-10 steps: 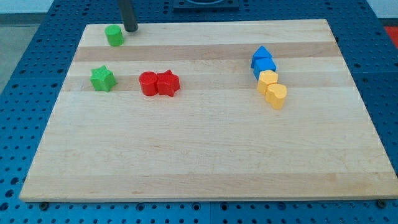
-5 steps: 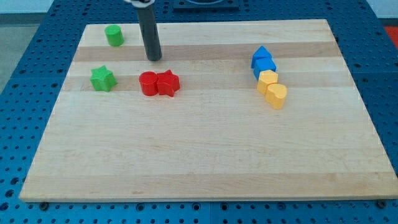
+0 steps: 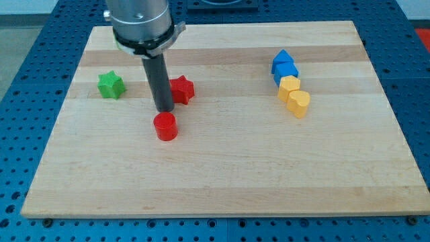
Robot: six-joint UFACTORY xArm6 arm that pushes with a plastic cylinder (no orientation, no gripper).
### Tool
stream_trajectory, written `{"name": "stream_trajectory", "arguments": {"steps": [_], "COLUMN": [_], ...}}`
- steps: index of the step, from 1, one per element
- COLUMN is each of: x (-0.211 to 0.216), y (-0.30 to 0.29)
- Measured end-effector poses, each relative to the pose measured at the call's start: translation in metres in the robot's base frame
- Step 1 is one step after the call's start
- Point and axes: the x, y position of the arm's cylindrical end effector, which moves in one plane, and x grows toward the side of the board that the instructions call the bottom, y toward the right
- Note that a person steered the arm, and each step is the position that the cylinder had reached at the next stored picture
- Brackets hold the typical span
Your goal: Push the red star towards the top center
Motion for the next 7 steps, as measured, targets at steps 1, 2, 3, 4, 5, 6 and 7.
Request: {"name": "stream_trajectory", "arguments": {"steps": [1,2,3,4,5,6,7], "x": [-0.015,-0.038,-0.057,-0.084,-0.114,-0.128,-0.128], "y": [0.019,0.034,0.054,0.064,0.067,0.067,0.053]}}
